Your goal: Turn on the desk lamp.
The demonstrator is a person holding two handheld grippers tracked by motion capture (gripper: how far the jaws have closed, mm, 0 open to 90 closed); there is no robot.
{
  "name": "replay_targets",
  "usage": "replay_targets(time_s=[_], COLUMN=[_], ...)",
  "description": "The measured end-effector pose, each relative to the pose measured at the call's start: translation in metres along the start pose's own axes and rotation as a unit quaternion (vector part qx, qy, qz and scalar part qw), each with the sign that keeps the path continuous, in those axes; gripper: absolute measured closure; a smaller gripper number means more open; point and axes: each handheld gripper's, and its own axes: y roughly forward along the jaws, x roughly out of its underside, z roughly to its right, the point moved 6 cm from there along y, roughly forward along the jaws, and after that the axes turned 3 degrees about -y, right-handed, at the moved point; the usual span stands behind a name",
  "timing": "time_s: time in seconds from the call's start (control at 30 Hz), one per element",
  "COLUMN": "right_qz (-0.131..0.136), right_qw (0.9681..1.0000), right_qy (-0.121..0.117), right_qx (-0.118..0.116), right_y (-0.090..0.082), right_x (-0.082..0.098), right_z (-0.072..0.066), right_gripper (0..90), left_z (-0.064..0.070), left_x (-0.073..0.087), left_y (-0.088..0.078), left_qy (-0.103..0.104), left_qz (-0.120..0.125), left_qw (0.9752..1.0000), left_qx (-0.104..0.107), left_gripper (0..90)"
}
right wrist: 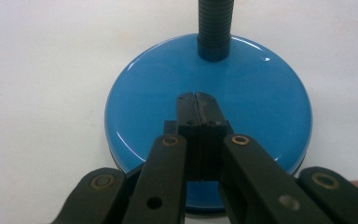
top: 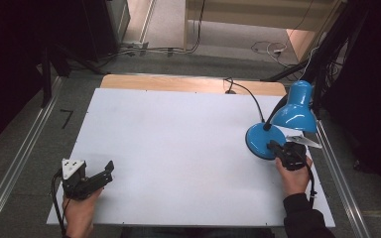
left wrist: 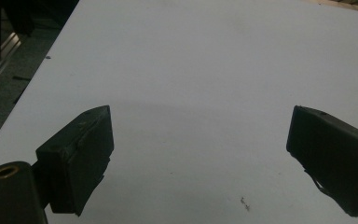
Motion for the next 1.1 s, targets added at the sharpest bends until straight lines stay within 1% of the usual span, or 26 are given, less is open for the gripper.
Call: replay_targets(time_s=[0.43,0.77,1.0,1.1], right_qz=[-0.004,-0.003,-0.004,-0.002], right_qw=[1.0000,1.0000,1.0000,0.9999], right_qy=[0.000,-0.006,-0.006,-0.010], right_qx=[0.002,0.006,0.006,0.007], right_y=[0.0012,0.0016,0.0017,0.0017], right_x=[0.0016,0.0022,0.0022,0.0024], right_z=[0.0011,0.0005,0.0002,0.0001], right_gripper=[87.4,87.5,87.5,87.5], left_z=[0.0002,0.0004,0.0003,0.0003], left_x=[0.0002,0.0002,0.0003,0.0003], left_y=[0.0001,0.0000,0.0000,0.0000], left_qy=[0.000,0.000,0.000,-0.001], left_qz=[-0.001,0.000,-0.001,-0.001], left_qw=[1.0000,1.0000,1.0000,1.0000], left_qx=[0.001,0.002,0.002,0.003], left_gripper=[7.9,7.9,7.9,7.9])
